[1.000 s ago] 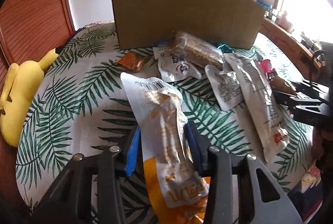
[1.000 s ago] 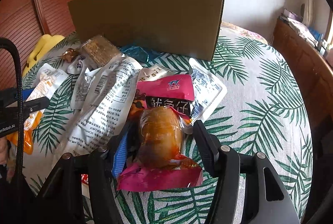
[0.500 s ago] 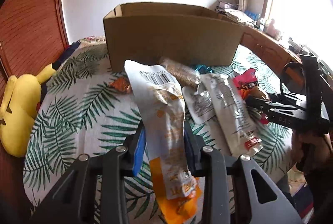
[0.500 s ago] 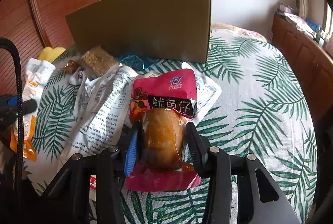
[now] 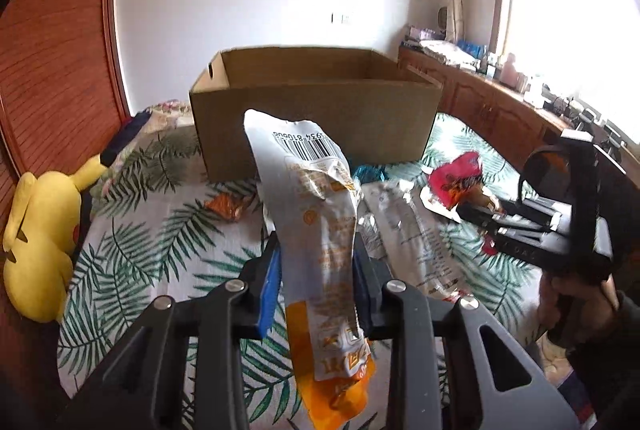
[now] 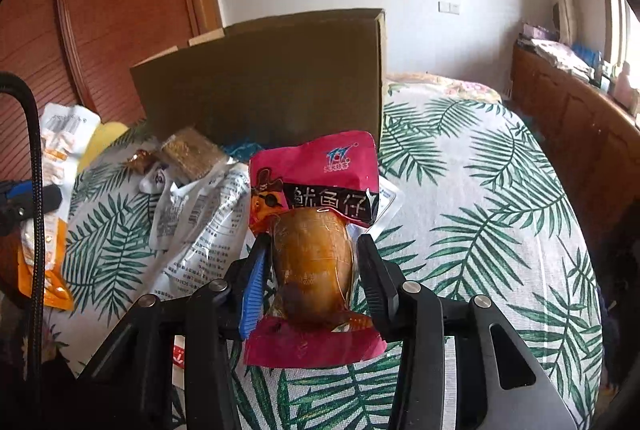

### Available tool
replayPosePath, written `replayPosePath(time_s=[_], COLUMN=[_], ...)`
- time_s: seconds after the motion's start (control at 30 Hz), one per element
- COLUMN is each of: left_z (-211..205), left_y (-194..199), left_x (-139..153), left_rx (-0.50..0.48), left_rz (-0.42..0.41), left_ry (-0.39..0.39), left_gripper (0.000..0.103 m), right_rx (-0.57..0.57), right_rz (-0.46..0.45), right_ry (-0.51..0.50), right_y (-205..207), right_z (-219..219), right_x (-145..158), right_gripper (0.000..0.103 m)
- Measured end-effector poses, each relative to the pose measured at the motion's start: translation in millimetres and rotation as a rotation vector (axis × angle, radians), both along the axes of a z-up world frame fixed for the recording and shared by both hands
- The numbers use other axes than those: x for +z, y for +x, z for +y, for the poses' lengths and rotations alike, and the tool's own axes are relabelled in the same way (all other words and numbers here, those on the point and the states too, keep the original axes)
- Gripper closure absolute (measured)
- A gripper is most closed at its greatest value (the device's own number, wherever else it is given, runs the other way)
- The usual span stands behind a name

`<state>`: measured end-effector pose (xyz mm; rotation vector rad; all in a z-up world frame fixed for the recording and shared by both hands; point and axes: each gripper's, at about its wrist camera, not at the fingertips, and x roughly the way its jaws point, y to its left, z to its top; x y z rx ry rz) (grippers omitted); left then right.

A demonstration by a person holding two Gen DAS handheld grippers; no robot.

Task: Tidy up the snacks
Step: 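Close the right tool on the pink egg pack while the left tool grasps the sausage pack, then carry both packs over the cardboard box and release them inside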

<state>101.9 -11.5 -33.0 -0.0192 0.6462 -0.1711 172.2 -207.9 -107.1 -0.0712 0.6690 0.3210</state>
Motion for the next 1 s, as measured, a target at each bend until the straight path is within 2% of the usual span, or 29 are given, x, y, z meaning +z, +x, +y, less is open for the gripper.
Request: replayPosePath(time_s=[0.43, 0.8, 1.0], left_z=[-5, -3, 3], left_y=[4, 32, 51], left_x=[40, 59, 69], left_rx=[-0.035, -0.059, -0.081], left_rz=[-0.086, -0.119, -0.143], left_ry=[-0.018, -0.045, -0.033], left_gripper=[0.074, 0.074, 0.073], right_rx=[0.002, -0.004, -0.001], right_rz=[-0.060, -0.095, -0.099], right_ry=[0.024, 0.028, 0.004], right_y=[-9, -13, -11], right_z=[-3, -3, 0], right_x=[6, 8, 11], right_gripper=[0.060, 0.060, 0.060])
